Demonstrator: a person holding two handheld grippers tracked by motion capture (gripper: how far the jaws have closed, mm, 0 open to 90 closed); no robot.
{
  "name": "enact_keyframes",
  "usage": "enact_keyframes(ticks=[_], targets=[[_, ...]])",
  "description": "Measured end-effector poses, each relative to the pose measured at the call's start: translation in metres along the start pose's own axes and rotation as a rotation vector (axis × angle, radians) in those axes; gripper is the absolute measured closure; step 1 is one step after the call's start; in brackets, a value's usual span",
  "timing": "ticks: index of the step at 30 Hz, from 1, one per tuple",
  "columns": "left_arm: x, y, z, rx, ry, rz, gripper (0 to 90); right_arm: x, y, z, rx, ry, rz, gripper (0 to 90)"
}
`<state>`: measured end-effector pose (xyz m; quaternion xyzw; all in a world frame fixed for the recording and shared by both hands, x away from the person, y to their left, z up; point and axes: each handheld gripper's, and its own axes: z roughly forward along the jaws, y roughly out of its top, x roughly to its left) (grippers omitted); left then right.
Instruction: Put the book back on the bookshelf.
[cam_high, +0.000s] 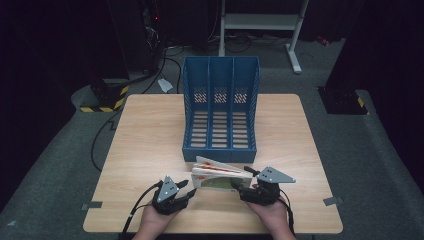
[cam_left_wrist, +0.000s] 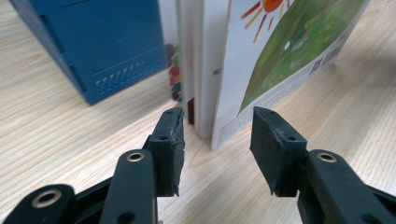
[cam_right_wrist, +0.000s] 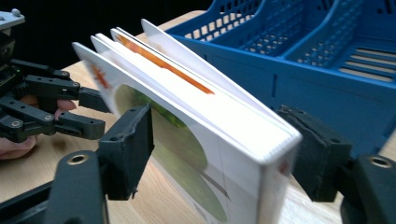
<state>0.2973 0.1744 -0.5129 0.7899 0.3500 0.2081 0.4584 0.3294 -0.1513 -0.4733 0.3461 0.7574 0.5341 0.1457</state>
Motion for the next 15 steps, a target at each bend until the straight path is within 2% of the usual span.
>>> enact_keyframes(ticks=[5, 7, 10, 15], targets=[[0.004, -0.003, -0.005, 0.0, 0.019, -0.017, 54.4, 0.001, 0.002, 0.004, -0.005, 0.016, -0.023, 35.8], [0.006, -0.004, -0.008, 0.002, 0.027, -0.021, 54.4, 0.0, 0.003, 0.003, -0.009, 0.025, -0.046, 40.9], [0.008, -0.004, -0.008, -0.001, 0.031, -0.03, 54.4, -0.002, 0.002, 0.001, -0.02, 0.043, -0.042, 47.6], [0.011, -0.004, -0.008, 0.006, 0.041, -0.029, 54.3, 0.001, 0.0, -0.002, -0.031, 0.077, -0.064, 57.4]])
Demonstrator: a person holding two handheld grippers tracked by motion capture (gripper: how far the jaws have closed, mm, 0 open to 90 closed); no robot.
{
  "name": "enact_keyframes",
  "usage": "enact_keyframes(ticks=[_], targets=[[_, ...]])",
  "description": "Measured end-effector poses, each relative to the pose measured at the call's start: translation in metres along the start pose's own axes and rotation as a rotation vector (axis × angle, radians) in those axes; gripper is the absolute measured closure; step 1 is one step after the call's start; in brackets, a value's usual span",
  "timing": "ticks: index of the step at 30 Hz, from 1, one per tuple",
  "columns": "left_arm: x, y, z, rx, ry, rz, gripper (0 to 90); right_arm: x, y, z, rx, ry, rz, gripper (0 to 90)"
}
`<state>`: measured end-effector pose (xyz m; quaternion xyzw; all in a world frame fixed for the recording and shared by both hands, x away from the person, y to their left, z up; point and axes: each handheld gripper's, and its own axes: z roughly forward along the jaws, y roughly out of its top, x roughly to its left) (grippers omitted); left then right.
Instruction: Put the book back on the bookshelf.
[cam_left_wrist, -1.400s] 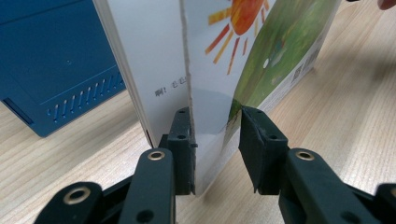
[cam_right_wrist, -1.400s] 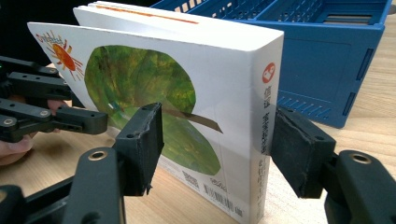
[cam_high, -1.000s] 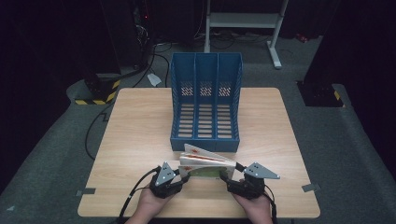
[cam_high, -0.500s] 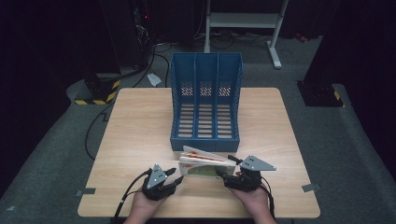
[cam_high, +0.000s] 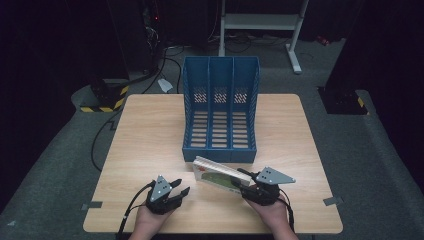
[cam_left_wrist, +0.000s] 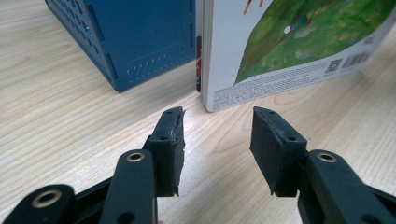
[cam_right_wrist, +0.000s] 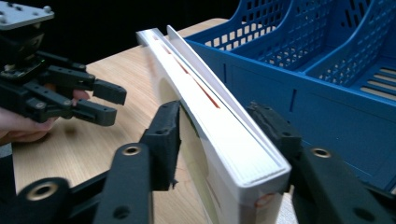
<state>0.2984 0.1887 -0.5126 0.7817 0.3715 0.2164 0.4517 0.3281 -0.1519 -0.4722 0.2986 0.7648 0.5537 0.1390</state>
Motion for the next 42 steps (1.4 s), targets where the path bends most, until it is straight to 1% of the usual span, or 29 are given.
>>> enact_keyframes(ticks=[1, 2, 6, 10, 12, 14, 17, 19, 22, 24, 25, 26, 27, 28, 29, 30, 31, 32, 33, 34, 35, 37, 38, 40, 41, 42], targets=[[0.001, 0.0, 0.0, 0.005, 0.003, -0.001, 54.1, 0.001, 0.0, -0.001, -0.005, 0.01, 0.008, 57.7], [0.002, 0.0, 0.0, 0.008, 0.001, -0.007, 53.9, 0.002, 0.0, -0.001, -0.006, 0.011, 0.004, 57.9], [0.006, 0.001, 0.001, 0.002, 0.015, -0.018, 53.6, 0.006, -0.001, -0.003, -0.004, 0.014, -0.014, 59.9], [0.01, 0.002, 0.0, 0.001, 0.021, -0.03, 53.3, 0.009, -0.002, -0.004, -0.003, 0.015, -0.028, 65.3], [0.012, 0.002, 0.0, 0.002, 0.03, -0.03, 53.0, 0.01, -0.002, -0.004, -0.005, 0.018, -0.033, 69.2], [0.014, 0.002, 0.0, 0.005, 0.031, -0.037, 52.4, 0.012, -0.003, -0.004, -0.007, 0.016, -0.038, 70.8], [0.016, 0.002, 0.001, 0.018, 0.033, -0.035, 48.8, 0.013, -0.003, -0.004, -0.007, 0.016, -0.045, 71.8], [0.017, 0.002, 0.001, 0.022, 0.044, -0.031, 46.8, 0.014, -0.003, -0.004, -0.009, 0.016, -0.05, 72.6], [0.019, 0.004, 0.001, 0.026, 0.048, -0.045, 45.4, 0.016, -0.003, -0.004, -0.007, 0.007, -0.052, 73.5], [0.022, 0.004, 0.001, 0.036, 0.052, -0.065, 44.9, 0.017, -0.003, -0.004, -0.009, 0.005, -0.059, 73.9], [0.025, 0.003, 0.001, 0.054, 0.058, -0.074, 44.9, 0.018, -0.003, -0.005, -0.008, -0.001, -0.064, 74.2], [0.027, 0.003, 0.001, 0.065, 0.065, -0.072, 44.9, 0.019, -0.003, -0.005, -0.006, -0.004, -0.066, 74.5], [0.029, 0.003, 0.001, 0.077, 0.075, -0.074, 44.9, 0.019, -0.003, -0.005, -0.008, -0.007, -0.071, 74.7], [0.032, 0.002, 0.0, 0.082, 0.088, -0.085, 44.9, 0.02, -0.003, -0.005, -0.008, -0.01, -0.074, 74.8], [0.032, 0.002, 0.0, 0.082, 0.088, -0.085, 44.9, 0.021, -0.003, -0.005, -0.007, -0.012, -0.076, 74.9], [0.039, -0.001, -0.001, 0.11, 0.121, -0.066, 44.9, 0.021, -0.003, -0.005, -0.008, -0.012, -0.076, 75.0], [0.039, -0.001, -0.001, 0.11, 0.121, -0.066, 44.8, 0.021, -0.003, -0.005, -0.008, -0.012, -0.076, 75.0], [0.042, -0.003, -0.002, 0.117, 0.139, -0.066, 44.8, 0.022, -0.003, -0.006, -0.009, -0.012, -0.079, 75.1], [0.046, -0.008, -0.003, 0.116, 0.144, -0.085, 44.1, 0.024, -0.003, -0.007, -0.01, -0.017, -0.084, 75.1], [0.046, -0.011, -0.002, 0.118, 0.156, -0.074, 43.8, 0.024, -0.003, -0.008, -0.01, -0.02, -0.087, 75.1], [0.046, -0.013, -0.002, 0.126, 0.16, -0.058, 43.5, 0.024, -0.003, -0.009, -0.01, -0.021, -0.088, 75.1], [0.046, -0.014, 0.0, 0.14, 0.168, -0.039, 42.4, 0.025, -0.003, -0.011, -0.005, -0.031, -0.091, 75.1], [0.047, -0.014, 0.0, 0.142, 0.173, -0.039, 41.6, 0.025, -0.004, -0.012, -0.007, -0.033, -0.091, 75.1], [0.048, -0.015, 0.0, 0.143, 0.18, -0.046, 41.0, 0.025, -0.004, -0.013, -0.006, -0.034, -0.084, 75.0], [0.05, -0.015, 0.0, 0.147, 0.175, -0.069, 40.2, 0.025, -0.005, -0.017, 0.0, -0.037, -0.084, 75.0], [0.051, -0.015, 0.0, 0.153, 0.169, -0.079, 39.5, 0.025, -0.005, -0.018, 0.002, -0.042, -0.083, 74.9]])
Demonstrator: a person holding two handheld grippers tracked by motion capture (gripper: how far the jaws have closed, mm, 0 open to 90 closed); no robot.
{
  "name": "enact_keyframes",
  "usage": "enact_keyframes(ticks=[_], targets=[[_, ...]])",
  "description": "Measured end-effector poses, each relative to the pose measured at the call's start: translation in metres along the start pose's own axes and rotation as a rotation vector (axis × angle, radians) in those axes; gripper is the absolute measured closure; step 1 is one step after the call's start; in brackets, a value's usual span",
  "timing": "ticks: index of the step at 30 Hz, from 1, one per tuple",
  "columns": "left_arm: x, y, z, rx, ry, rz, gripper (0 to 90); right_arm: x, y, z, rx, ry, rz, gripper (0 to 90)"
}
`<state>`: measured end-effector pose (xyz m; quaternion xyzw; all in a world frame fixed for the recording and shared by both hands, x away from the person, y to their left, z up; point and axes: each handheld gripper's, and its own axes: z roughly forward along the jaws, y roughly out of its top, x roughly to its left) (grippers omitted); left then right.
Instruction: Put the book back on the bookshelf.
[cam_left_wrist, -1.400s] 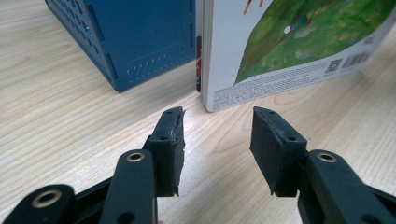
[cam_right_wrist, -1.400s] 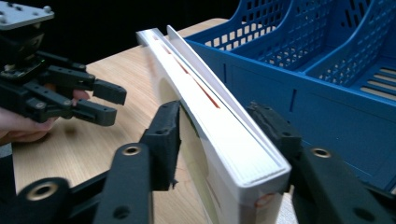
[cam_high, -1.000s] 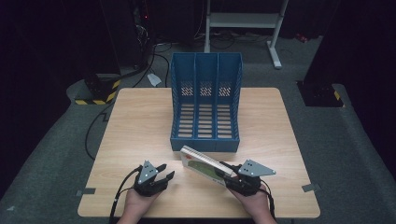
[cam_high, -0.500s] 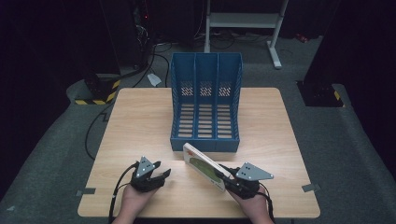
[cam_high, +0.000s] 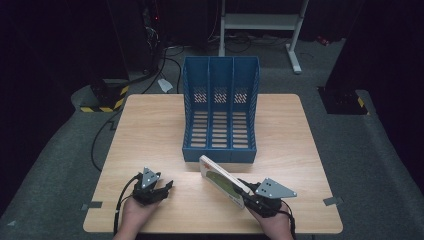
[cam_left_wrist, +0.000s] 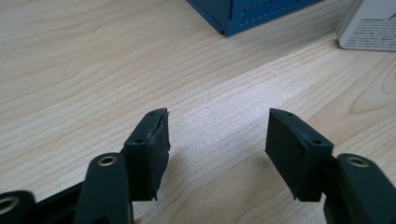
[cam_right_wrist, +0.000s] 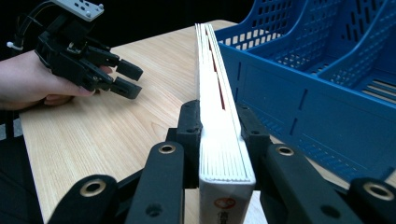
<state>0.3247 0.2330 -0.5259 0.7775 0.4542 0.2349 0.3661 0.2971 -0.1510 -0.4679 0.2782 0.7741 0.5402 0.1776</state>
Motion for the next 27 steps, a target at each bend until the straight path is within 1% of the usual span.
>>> enact_keyframes(ticks=[2, 4, 7, 10, 13, 18, 20, 21, 25, 27], targets=[[0.0012, 0.0, 0.0006, 0.005, -0.006, -0.01, 38.7, 0.0009, -0.0009, -0.0024, 0.003, -0.009, 0.003, 74.9], [0.001, -0.0001, 0.0007, 0.006, -0.008, -0.01, 38.6, 0.0023, -0.0011, -0.0042, 0.017, -0.023, -0.003, 74.8], [0.0004, -0.0001, 0.0012, 0.009, -0.009, -0.004, 38.6, 0.0032, -0.0015, -0.005, 0.018, -0.026, -0.009, 74.8], [0.0002, 0.0002, 0.0019, 0.016, -0.013, -0.007, 38.7, 0.0064, -0.001, -0.0065, 0.033, -0.041, -0.011, 74.6], [0.0008, 0.0008, 0.0023, 0.021, -0.009, 0.002, 38.7, 0.0079, -0.0002, -0.0065, 0.042, -0.046, -0.01, 74.4], [0.001, 0.001, 0.0034, 0.027, -0.021, -0.01, 38.8, 0.0093, 0.0031, -0.0064, 0.067, -0.06, 0.023, 73.1], [0.0009, 0.001, 0.0035, 0.028, -0.023, -0.009, 38.8, 0.0094, 0.0037, -0.0065, 0.073, -0.064, 0.027, 73.0], [0.0007, 0.0011, 0.0034, 0.03, -0.024, -0.007, 38.8, 0.0091, 0.0047, -0.0062, 0.08, -0.064, 0.041, 72.5], [0.0007, 0.0011, 0.0034, 0.03, -0.024, -0.002, 38.8, 0.0083, 0.0059, -0.0055, 0.089, -0.066, 0.06, 71.4], [0.0007, 0.0011, 0.0034, 0.031, -0.024, -0.001, 38.7, 0.0073, 0.007, -0.0037, 0.101, -0.07, 0.07, 69.0]])
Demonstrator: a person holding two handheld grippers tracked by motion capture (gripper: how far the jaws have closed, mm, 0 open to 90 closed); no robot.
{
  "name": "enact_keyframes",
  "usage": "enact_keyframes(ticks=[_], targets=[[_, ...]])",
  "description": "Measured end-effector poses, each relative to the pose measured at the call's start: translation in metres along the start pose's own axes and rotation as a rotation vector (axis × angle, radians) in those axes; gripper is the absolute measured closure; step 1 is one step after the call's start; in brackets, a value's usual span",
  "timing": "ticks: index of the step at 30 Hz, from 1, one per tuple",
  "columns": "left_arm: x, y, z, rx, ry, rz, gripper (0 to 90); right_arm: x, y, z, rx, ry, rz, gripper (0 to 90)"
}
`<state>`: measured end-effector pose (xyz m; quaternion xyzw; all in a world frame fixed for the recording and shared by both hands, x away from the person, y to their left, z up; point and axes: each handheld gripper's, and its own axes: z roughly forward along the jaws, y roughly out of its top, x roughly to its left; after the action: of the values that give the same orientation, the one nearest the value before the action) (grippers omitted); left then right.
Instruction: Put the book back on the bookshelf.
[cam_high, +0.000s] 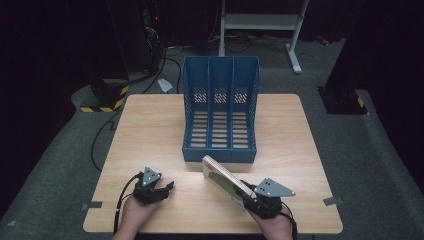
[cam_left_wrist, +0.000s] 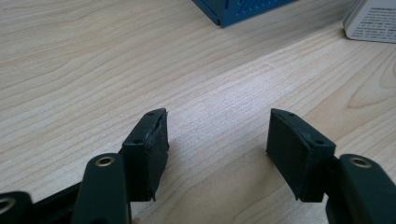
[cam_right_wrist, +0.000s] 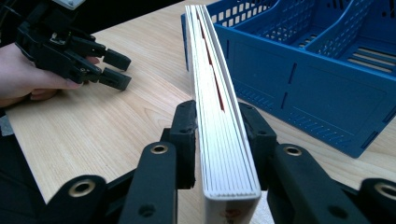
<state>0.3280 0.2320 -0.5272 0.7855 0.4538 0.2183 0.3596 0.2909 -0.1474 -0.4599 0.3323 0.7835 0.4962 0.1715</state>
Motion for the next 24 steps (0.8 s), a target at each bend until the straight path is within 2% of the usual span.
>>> enact_keyframes(ticks=[3, 10, 15, 22, 24], targets=[[-0.0003, -0.0001, 0.0, -0.001, 0.002, 0.002, 38.7, 0.0001, 0.0011, 0.0024, 0.008, 0.0, 0.006, 68.8], [-0.0005, -0.0002, 0.0003, 0.0, 0.001, -0.002, 38.8, 0.0005, 0.004, 0.0036, 0.026, 0.007, 0.001, 74.6], [-0.0004, -0.0002, 0.0003, 0.001, 0.001, 0.001, 38.9, 0.0002, 0.0053, 0.0037, 0.037, 0.005, 0.004, 75.2], [-0.0006, -0.0002, 0.0004, 0.003, -0.003, 0.001, 39.0, -0.0013, 0.0057, 0.0034, 0.041, 0.018, -0.026, 75.3], [-0.0006, -0.0003, 0.0005, 0.003, -0.004, -0.001, 39.0, -0.0033, 0.0058, 0.0034, 0.042, 0.023, -0.017, 75.2]])
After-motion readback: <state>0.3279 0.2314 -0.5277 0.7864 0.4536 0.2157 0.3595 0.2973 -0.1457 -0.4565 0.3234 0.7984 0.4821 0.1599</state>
